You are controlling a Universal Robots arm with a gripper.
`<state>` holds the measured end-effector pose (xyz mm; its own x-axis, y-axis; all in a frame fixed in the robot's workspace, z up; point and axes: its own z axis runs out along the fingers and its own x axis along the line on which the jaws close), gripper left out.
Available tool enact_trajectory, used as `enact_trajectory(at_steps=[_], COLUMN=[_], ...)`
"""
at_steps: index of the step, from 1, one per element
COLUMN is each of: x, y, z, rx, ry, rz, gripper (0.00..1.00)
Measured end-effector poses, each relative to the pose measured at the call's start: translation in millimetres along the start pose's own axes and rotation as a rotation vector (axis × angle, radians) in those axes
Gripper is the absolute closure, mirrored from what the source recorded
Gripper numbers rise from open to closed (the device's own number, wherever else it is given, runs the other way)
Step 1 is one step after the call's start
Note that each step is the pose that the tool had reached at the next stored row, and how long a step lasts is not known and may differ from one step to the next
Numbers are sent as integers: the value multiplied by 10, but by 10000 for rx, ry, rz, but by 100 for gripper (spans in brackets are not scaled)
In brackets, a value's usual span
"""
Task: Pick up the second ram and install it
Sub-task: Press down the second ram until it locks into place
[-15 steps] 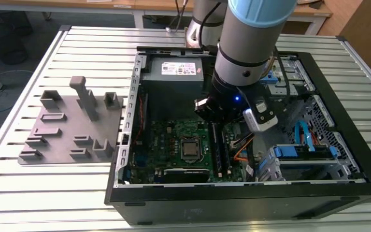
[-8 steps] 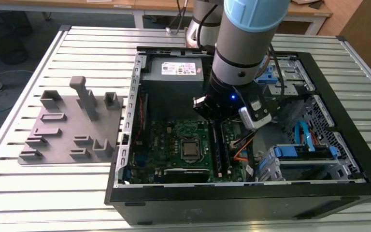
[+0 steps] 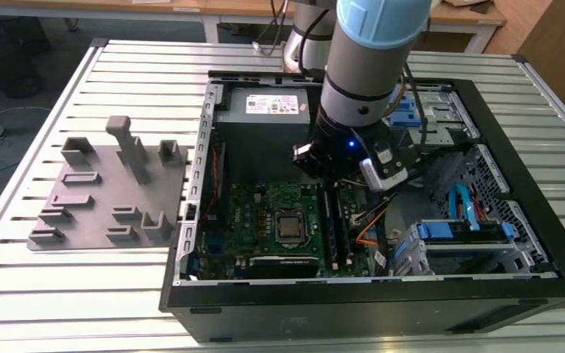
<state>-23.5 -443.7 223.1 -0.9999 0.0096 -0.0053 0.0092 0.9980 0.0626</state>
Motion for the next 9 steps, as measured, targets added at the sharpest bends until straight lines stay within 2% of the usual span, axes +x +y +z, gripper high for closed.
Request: enact_trajectory(at_steps=[3, 7, 9], x=[1, 1, 1], y=[2, 6, 8], z=[42, 83, 79], rx=[94, 118, 115], ry=[2, 2, -5], rz=[-2, -7, -7], gripper=[89, 89, 89])
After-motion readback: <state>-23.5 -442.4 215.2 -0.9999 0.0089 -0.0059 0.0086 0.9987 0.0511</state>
